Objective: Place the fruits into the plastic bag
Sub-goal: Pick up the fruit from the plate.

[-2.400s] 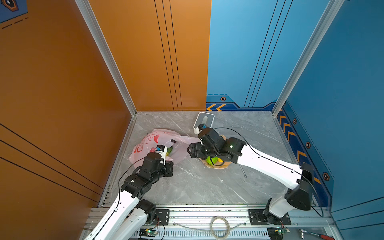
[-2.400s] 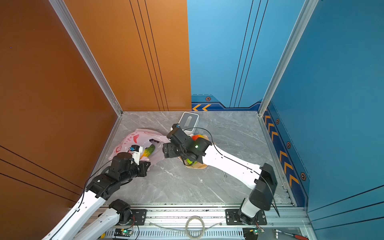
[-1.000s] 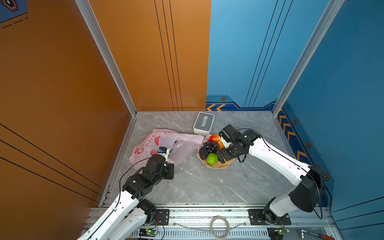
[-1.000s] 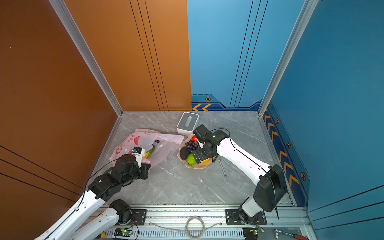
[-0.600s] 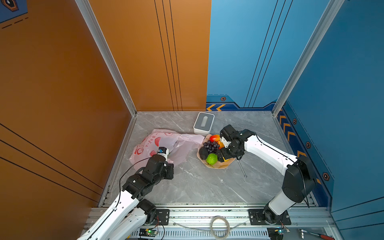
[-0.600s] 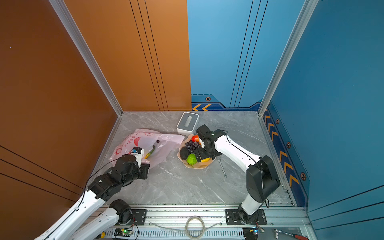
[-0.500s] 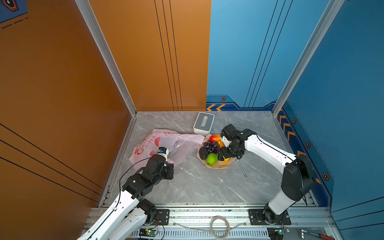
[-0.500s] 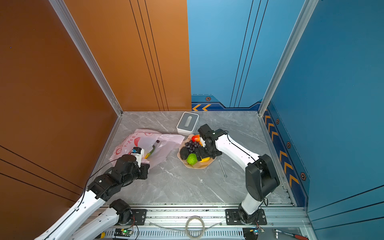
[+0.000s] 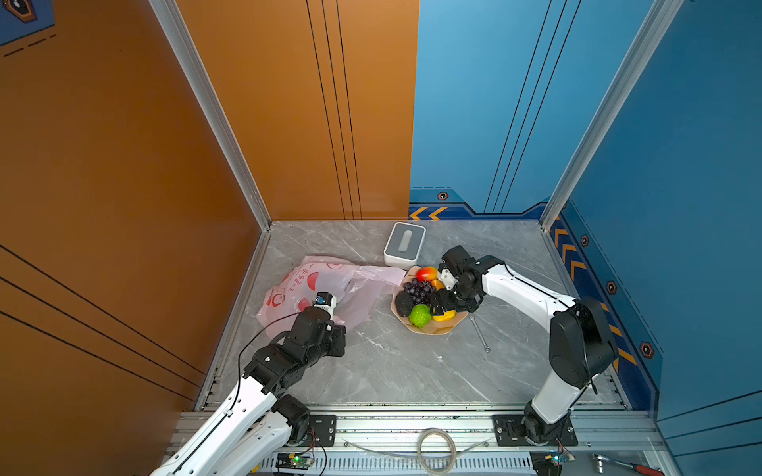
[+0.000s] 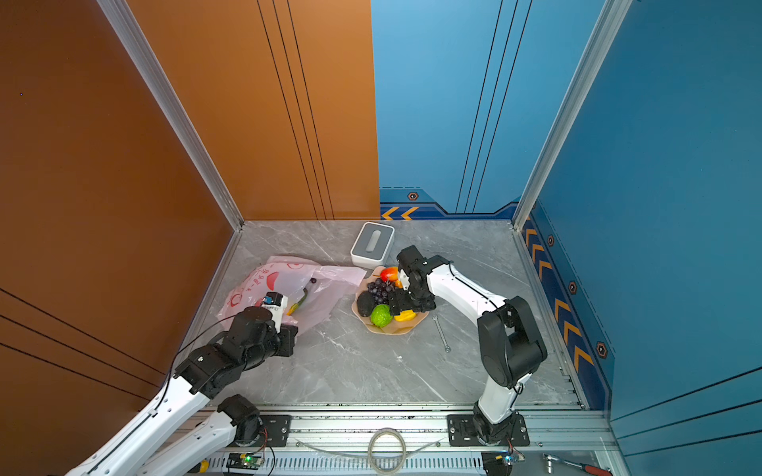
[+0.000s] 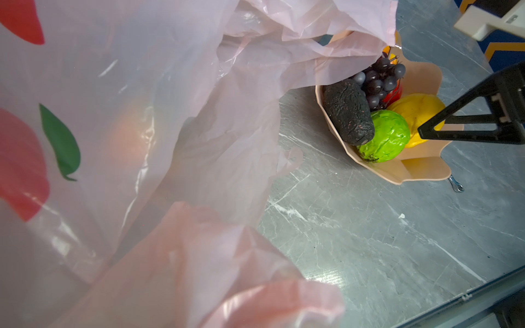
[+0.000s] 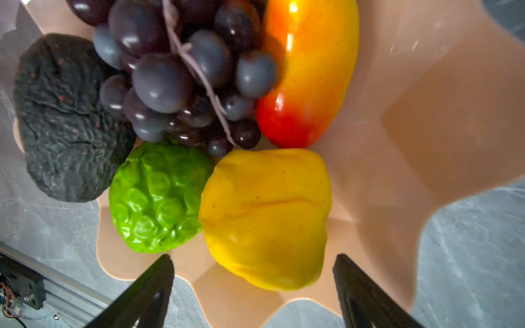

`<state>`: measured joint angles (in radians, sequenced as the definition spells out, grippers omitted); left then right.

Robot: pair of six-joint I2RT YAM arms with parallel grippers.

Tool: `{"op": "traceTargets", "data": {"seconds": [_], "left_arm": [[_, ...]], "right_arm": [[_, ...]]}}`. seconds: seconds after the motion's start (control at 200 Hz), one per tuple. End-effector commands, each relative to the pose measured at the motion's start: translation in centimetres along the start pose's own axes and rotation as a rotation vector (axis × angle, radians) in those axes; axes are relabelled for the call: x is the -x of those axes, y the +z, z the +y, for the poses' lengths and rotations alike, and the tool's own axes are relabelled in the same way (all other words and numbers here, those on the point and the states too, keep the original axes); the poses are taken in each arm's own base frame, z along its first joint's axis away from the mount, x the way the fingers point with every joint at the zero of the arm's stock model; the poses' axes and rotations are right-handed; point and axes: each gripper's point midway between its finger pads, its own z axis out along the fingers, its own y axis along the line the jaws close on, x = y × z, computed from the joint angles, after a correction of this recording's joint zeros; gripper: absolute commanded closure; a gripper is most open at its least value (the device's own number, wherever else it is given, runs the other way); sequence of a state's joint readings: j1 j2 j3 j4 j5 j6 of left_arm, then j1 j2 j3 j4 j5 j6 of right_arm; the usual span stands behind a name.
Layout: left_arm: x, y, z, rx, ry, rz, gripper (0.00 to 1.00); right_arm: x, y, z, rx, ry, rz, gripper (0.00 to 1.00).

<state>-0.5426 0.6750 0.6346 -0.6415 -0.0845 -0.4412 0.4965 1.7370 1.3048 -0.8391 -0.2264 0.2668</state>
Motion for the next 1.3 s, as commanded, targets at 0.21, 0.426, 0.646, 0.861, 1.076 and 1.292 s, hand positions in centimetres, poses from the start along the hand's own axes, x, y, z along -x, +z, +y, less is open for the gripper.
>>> {"op": "traceTargets", "data": {"seconds": [0.21,0.426,0.646,0.861,1.076,1.292], "left_arm": [[0.7,-0.5,-0.1,0.011,0.01,-0.014,1.0],[0.6,-0.5,-0.1,0.011,0.011,-0.012,1.0],[0.7,-0.5,-0.1,0.01,0.011,-0.013,1.0],[0.7,-0.5,-0.1,0.01,0.01,-0.012,1.0],[0.6,-0.5,-0.1,0.011,0.009,-0.012,1.0],[0.5,-0.4,-0.1,0.014,0.009,-0.006,1.0]], "right_arm": [[0.1,1.4,-1.5,-0.035,0.042,0.013,0.19],[0.1,1.8,-1.8,-0.062,0.032,0.018,0.21],[0.1,2.4,-1.9,-0.082,0.028,0.028,0.2],[0.0,2.8,-2.0,-0.092,0.024,0.038,0.2],[-0.1,2.8,-2.2,-0.094,0.023,0.041,0.24],[-0.1,2.9,-2.3,-0.091,0.023,0.043,0.3]]}}
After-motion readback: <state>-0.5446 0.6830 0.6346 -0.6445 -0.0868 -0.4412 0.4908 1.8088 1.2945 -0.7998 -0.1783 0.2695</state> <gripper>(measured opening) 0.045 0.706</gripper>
